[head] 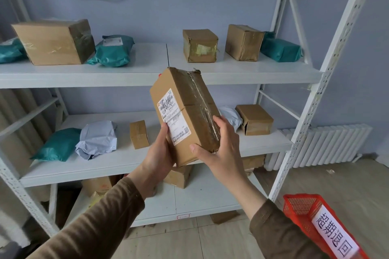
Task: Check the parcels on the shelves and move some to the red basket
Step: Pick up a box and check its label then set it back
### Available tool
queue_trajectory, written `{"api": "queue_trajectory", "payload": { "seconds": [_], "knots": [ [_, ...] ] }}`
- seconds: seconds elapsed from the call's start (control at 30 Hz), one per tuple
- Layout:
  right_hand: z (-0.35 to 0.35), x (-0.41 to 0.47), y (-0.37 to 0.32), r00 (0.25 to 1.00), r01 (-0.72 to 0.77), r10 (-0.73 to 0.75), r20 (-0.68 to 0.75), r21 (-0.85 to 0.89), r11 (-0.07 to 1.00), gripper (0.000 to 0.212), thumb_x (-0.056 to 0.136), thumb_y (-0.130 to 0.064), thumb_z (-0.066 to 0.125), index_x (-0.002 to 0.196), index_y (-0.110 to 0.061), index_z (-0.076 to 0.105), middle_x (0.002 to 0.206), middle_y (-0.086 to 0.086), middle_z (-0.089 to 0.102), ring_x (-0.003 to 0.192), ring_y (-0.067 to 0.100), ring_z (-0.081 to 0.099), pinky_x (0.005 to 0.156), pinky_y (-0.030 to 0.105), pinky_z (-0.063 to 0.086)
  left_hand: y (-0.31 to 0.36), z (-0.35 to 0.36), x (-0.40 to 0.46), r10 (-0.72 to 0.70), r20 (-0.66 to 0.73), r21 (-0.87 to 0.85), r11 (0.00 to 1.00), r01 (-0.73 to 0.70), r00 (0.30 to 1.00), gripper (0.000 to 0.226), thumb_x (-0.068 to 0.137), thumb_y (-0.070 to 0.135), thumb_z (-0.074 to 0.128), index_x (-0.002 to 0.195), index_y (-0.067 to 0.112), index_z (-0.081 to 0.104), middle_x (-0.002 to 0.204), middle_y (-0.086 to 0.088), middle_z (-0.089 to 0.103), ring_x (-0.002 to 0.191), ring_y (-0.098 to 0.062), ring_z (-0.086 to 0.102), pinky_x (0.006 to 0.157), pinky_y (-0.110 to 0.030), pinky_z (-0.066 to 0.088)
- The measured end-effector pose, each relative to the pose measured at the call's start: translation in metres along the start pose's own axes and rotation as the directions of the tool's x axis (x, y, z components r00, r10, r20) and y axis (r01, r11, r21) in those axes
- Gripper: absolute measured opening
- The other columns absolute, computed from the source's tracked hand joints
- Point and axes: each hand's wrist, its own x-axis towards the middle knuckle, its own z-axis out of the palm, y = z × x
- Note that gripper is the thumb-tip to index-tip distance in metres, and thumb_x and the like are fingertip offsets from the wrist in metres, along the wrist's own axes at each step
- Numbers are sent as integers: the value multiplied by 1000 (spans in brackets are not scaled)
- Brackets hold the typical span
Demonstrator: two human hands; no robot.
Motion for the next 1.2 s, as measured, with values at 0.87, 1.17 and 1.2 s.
{"api": "queue_trajectory", "payload": {
  "seconds": [0.87,1.17,1.2],
  "knots": [
    [50,262,-86,937,-342,221,270,574,744,52,96,-58,58,137,-27,56,128,-5,67,111,7,64,76,27,48,197,29,126,348,-112,399,874,-279,931,34,108,45,45,129,22,61,109,2,75,90,-9,73,76,-22,56],
    [110,358,-74,920,-372,221,324,540,755,51,91,-54,64,134,-27,62,138,-4,64,131,20,56,117,45,38,248,5,216,310,-271,421,890,-177,911,35,106,50,45,91,24,64,80,1,73,77,-16,70,97,-37,56],
    [116,364,-74,918,-373,218,332,529,763,56,91,-56,63,139,-28,59,145,-4,59,136,20,52,119,46,34,251,2,223,301,-289,424,891,-160,909,36,106,51,46,90,25,63,81,0,72,78,-16,70,98,-37,56]
  ]
}}
